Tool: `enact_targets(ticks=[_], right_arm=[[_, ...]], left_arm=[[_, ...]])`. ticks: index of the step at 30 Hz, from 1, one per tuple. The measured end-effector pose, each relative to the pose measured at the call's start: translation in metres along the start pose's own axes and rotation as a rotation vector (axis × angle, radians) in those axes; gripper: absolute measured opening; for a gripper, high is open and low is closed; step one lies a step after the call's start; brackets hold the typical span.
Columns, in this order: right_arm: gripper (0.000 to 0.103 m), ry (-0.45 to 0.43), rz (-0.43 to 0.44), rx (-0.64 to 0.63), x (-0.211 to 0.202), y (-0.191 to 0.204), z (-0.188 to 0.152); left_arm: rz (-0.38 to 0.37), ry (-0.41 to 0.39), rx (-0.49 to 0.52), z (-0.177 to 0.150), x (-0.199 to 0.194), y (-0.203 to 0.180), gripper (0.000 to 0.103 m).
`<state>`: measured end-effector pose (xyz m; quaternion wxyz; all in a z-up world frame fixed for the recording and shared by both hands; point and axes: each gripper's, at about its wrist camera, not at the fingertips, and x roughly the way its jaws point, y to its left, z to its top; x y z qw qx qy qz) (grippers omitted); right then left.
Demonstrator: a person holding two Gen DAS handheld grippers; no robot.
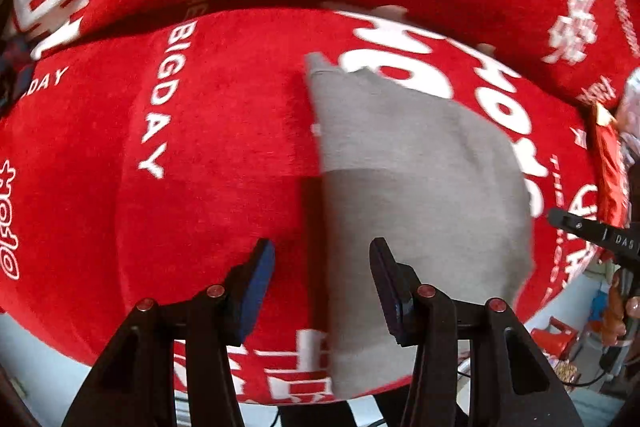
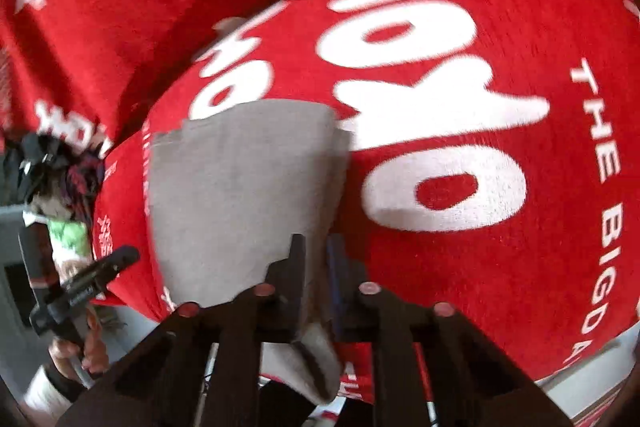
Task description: Fold small clothes
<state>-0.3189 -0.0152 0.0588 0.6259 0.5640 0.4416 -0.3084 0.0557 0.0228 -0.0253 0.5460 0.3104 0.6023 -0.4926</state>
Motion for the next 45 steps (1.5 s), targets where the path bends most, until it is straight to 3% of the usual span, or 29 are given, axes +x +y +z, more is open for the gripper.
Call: enact_targets(ticks=[5, 9, 10, 17, 20, 22, 27, 28, 30, 31, 33, 34, 35, 40, 45], right_arm=[[0.01, 0.059, 0.018, -0.123, 0.018, 0.029, -0.023], [0.01, 0.099, -0.068, -0.133, 0.049, 0.022, -0.035], [0.005, 0.105, -0.09, -0.13, 0.056, 0.018, -0.036], [0.001, 0.12, -0.08, -0.121, 0.053, 0.015, -0.033], [0.006, 0.108, -0.087, -0.126, 0.041, 0.021, -0.034], [0.006, 0.104, -0.09, -0.108, 0.033, 0.019, -0.035], [0.006, 0.094, -0.12, -0.07, 0.026, 0.021, -0.038], [0.006, 0.092, -0.124, -0.062, 0.023, 0.019, -0.04], [0.006, 0.088, -0.133, -0.051, 0.021, 0.02, -0.041], [0.01, 0.084, -0.144, -0.048, 0.021, 0.022, -0.042], [0.05, 0.067, -0.171, -0.048, 0.018, 0.025, -0.043], [0.088, 0.058, -0.174, -0.047, 0.017, 0.027, -0.043], [0.099, 0.044, -0.17, -0.044, 0.016, 0.028, -0.044], [0.099, 0.024, -0.219, -0.052, 0.014, 0.037, -0.045], [0.099, 0.019, -0.23, -0.043, 0.014, 0.039, -0.048]], left_arm=[[-0.064, 0.039, 0.054, -0.005, 0.018, -0.039, 0.051], [-0.023, 0.081, 0.061, -0.015, 0.044, -0.045, 0.051], [-0.01, 0.08, 0.058, -0.017, 0.048, -0.045, 0.051], [0.022, 0.074, 0.049, -0.016, 0.045, -0.041, 0.051], [0.054, 0.062, 0.059, -0.015, 0.041, -0.045, 0.062], [0.073, 0.049, 0.064, -0.014, 0.038, -0.048, 0.076], [0.074, 0.039, 0.055, -0.015, 0.032, -0.052, 0.081], [0.087, 0.041, 0.052, -0.015, 0.031, -0.052, 0.1], [0.123, 0.035, 0.052, -0.015, 0.029, -0.052, 0.103], [0.133, 0.038, 0.055, -0.015, 0.029, -0.052, 0.103], [0.139, 0.042, 0.04, -0.016, 0.029, -0.05, 0.103], [0.142, 0.038, 0.034, -0.016, 0.028, -0.049, 0.103], [0.156, 0.029, 0.033, -0.016, 0.027, -0.048, 0.103], [0.198, -0.002, 0.032, -0.015, 0.019, -0.045, 0.103], [0.136, 0.0, -0.036, -0.013, 0.016, -0.034, 0.103]])
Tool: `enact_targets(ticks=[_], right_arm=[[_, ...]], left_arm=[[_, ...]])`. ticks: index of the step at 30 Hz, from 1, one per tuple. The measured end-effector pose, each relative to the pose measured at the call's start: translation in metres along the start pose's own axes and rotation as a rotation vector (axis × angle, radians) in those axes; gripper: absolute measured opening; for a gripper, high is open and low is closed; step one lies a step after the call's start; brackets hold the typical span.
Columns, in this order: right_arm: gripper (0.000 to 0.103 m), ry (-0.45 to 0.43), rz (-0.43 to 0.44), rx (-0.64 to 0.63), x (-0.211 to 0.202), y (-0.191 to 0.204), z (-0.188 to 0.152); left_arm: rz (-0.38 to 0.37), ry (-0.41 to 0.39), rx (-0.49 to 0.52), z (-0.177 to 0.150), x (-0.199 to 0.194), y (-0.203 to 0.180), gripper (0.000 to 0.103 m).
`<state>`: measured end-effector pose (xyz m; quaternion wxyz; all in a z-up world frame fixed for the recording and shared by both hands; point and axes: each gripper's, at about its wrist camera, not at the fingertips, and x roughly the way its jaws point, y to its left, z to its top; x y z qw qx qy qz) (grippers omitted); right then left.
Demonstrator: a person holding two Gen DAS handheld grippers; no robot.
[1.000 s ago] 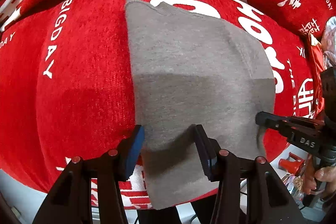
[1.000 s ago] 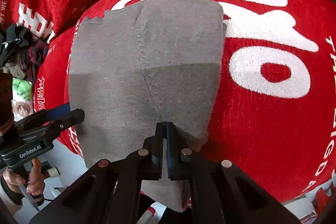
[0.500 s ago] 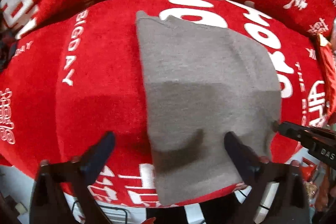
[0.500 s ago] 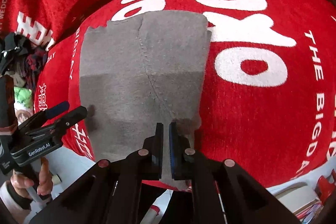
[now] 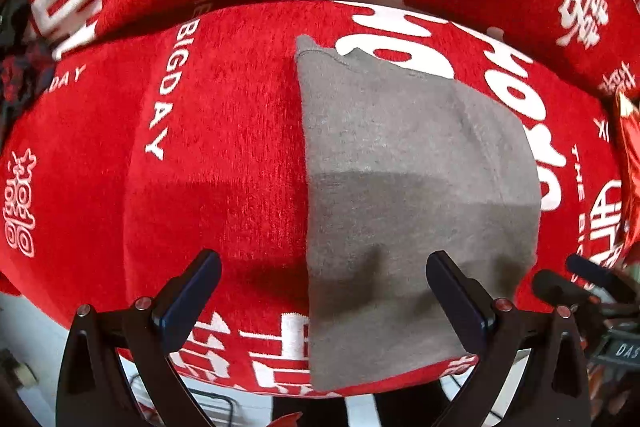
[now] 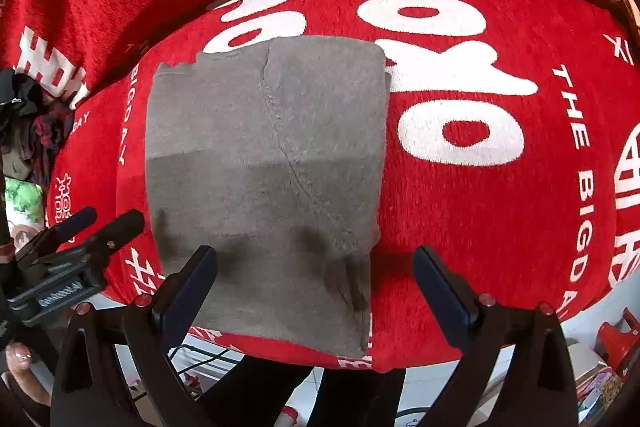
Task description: Fold small clothes
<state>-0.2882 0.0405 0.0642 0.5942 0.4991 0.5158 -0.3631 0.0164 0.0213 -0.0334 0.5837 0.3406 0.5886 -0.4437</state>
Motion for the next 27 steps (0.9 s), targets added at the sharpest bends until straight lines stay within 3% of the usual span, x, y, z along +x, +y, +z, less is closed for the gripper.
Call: enact_targets(ticks=[5, 27], right_arm=[[0.099, -0.003, 0.006, 0.015, 0.0004, 0.002, -0.0027], [0.099, -0.013, -0.008, 0.024, 0.0001, 0.0071, -0.0042]], left_arm=[[0.06, -0.022, 0.027, -0.0011, -0.0024, -0.0013, 0.103], [0.11, -0.002, 0.036, -0.0094, -0.0028, 0.0009, 0.103]])
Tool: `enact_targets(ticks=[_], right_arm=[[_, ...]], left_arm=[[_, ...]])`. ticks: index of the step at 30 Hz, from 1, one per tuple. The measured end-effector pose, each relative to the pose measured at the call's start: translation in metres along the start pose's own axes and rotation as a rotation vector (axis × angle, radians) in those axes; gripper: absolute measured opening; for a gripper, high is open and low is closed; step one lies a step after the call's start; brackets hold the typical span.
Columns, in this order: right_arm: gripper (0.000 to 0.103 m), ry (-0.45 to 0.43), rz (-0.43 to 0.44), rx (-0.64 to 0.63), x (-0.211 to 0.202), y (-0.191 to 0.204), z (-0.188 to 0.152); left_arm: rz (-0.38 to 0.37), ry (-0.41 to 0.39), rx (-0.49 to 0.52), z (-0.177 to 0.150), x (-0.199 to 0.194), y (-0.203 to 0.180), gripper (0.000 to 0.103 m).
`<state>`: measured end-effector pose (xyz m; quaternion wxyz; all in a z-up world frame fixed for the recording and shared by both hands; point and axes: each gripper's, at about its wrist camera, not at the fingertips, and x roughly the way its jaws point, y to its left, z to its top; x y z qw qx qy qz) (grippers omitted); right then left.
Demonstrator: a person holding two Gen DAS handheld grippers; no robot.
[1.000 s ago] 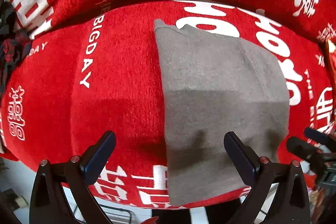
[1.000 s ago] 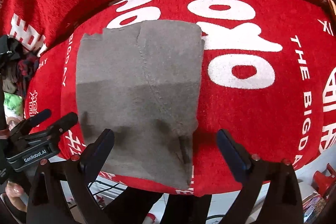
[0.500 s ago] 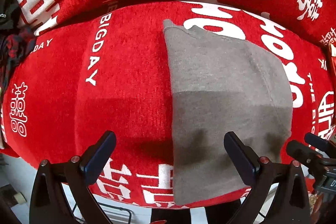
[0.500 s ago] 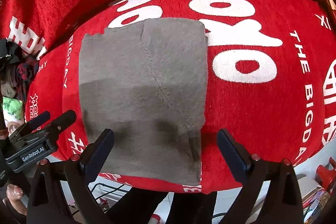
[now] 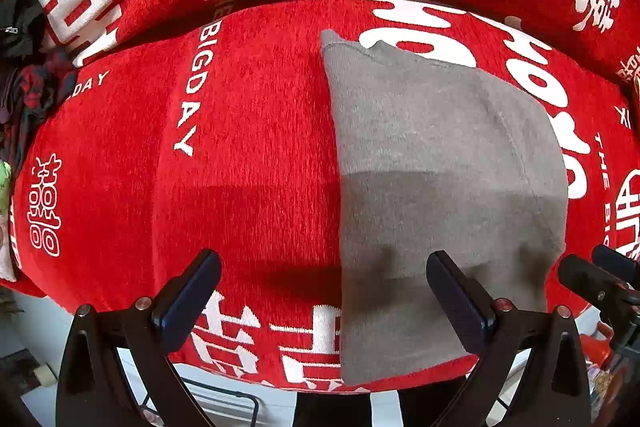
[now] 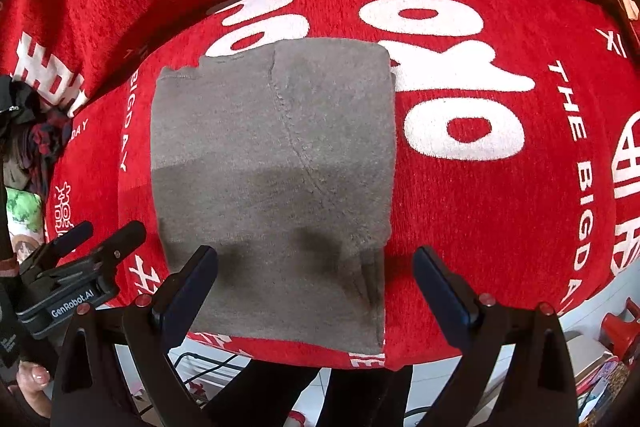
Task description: Fold small clothes
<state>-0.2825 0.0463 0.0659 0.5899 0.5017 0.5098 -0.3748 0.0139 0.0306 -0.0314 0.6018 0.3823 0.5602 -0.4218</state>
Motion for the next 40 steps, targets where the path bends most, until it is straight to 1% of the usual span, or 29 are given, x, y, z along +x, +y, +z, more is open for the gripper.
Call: enact_targets(ticks=[7, 17, 30, 37, 40], right_arm=[[0.099, -0.015, -0.001, 0.003, -0.0017, -0.0003, -0.0001], [0.099, -0.012, 0.003, 0.005, 0.0001, 0.0001, -0.0007], [0.099, -0.007, -0.005, 0.001, 0.0019, 0.002, -0.0018], [0.099, 0.001, -0.005, 0.01, 0.0052, 0.0021, -0.0019], [0.099, 0.002, -0.008, 0.014, 0.0055, 0.0018, -0.0016]], left_arm=[[0.017, -0.011, 0.024, -0.0004, -0.0038, -0.0021, 0.103], [0.027, -0.007, 0.022, 0.0006, -0.0028, -0.0007, 0.103], [0.021, 0.002, 0.026, 0.0031, 0.0005, -0.0015, 0.103], [0.013, -0.011, 0.05, 0.0053, -0.0004, -0.0043, 0.103], [0.013, -0.006, 0.042, 0.0058, 0.0002, -0.0034, 0.103]])
